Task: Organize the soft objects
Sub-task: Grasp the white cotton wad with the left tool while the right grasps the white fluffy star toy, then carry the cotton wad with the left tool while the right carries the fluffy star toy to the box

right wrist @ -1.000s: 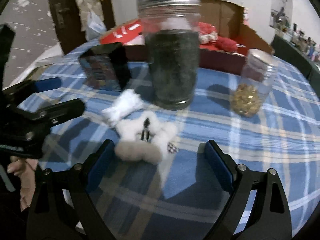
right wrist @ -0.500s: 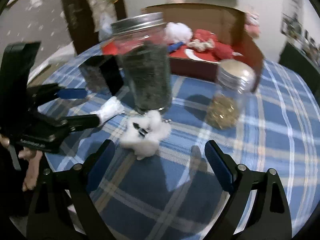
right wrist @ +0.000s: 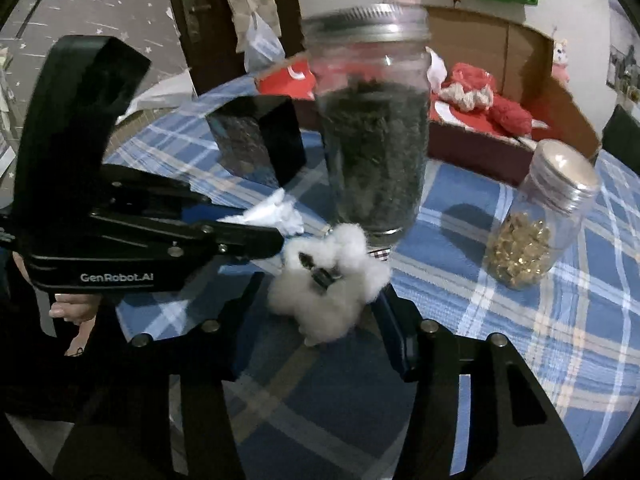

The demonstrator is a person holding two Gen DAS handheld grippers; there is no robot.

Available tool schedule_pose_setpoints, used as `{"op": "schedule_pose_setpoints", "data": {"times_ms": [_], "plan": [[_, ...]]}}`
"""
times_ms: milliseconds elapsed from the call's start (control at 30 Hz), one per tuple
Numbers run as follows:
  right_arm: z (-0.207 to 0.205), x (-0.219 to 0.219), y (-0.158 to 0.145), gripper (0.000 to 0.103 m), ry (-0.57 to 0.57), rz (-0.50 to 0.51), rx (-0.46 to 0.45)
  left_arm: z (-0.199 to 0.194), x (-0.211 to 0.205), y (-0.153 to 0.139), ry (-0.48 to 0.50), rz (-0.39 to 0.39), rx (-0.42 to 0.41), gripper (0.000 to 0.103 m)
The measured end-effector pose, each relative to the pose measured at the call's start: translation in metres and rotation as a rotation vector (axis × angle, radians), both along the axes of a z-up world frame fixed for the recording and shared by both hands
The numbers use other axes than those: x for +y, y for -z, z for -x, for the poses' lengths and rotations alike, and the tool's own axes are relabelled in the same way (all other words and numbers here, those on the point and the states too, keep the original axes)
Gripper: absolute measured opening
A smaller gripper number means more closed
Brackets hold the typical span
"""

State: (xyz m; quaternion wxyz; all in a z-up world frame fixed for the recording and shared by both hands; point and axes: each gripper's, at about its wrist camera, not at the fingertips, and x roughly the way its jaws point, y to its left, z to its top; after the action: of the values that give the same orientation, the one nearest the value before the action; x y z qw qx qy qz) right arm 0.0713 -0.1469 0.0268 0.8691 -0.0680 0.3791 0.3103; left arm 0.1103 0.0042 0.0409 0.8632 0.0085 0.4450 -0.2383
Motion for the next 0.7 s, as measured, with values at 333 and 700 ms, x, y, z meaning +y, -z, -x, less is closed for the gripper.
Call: {"op": "schedule_pose_setpoints", "data": {"times_ms": [333,700], "plan": [[0.014,-0.004,-0.016,0.05,0.044,-0.03,-0.038,0.011,0.003,-0.017,-0.009,0.021,-0.041,0.014],[0.017,-0.033,-0.037,0.05,0.13,-0.022,-0.085,0.012,0.017,-0.043,-0.05,0.0,-0.102,0.014]]}}
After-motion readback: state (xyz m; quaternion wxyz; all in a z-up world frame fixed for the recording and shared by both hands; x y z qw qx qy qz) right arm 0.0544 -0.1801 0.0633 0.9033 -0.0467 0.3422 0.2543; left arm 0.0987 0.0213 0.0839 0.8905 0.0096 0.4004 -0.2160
